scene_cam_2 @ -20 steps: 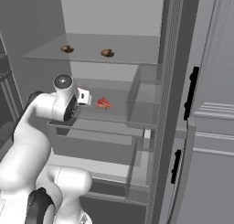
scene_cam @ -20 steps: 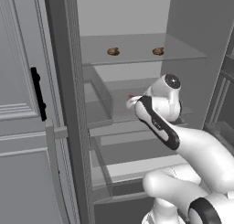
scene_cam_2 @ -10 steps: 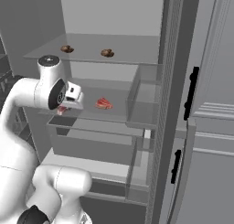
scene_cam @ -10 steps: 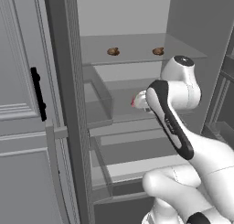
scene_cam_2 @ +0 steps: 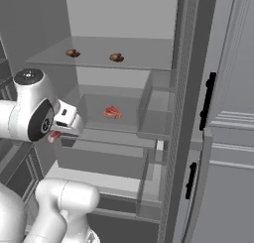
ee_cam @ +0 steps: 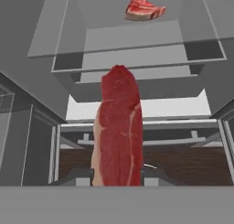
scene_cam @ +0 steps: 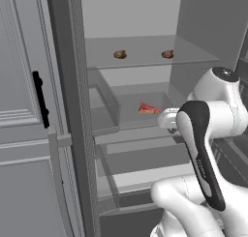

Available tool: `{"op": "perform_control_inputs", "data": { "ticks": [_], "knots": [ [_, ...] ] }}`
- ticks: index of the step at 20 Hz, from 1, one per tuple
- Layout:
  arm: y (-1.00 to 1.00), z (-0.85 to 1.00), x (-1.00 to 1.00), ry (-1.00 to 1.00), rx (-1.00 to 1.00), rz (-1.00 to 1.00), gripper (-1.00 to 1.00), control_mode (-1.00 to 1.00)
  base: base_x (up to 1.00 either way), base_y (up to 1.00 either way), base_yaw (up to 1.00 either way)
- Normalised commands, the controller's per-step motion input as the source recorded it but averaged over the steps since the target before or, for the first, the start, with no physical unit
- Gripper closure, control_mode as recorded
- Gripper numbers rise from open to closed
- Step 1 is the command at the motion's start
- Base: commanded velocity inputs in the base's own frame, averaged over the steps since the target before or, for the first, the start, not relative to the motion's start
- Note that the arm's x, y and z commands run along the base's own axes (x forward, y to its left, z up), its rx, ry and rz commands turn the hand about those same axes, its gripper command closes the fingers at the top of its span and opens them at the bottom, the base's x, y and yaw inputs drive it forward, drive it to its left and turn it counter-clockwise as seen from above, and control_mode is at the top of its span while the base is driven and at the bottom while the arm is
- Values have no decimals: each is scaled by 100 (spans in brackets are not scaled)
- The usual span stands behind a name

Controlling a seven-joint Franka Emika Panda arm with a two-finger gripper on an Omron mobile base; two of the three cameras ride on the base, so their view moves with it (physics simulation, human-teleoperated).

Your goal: Place one mushroom and one steak in each tupperware on the nearby counter, to pack two identical lunches.

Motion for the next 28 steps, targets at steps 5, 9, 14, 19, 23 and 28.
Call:
{"op": "perform_control_inputs", "data": {
  "ticks": [5,9,14,19,23,28],
  "knots": [
    [0,1,-5,-2,0,0,100,-100,0,0,0],
    [2,0,-13,0,0,0,100,100,-25,2,-2],
    [0,0,0,0,0,0,100,100,-100,15,-17],
    [0,0,0,0,0,0,100,100,-100,6,-17],
    [0,0,0,0,0,0,100,100,-100,32,-8],
    [0,0,0,0,0,0,100,100,-89,87,30]
  ]
}}
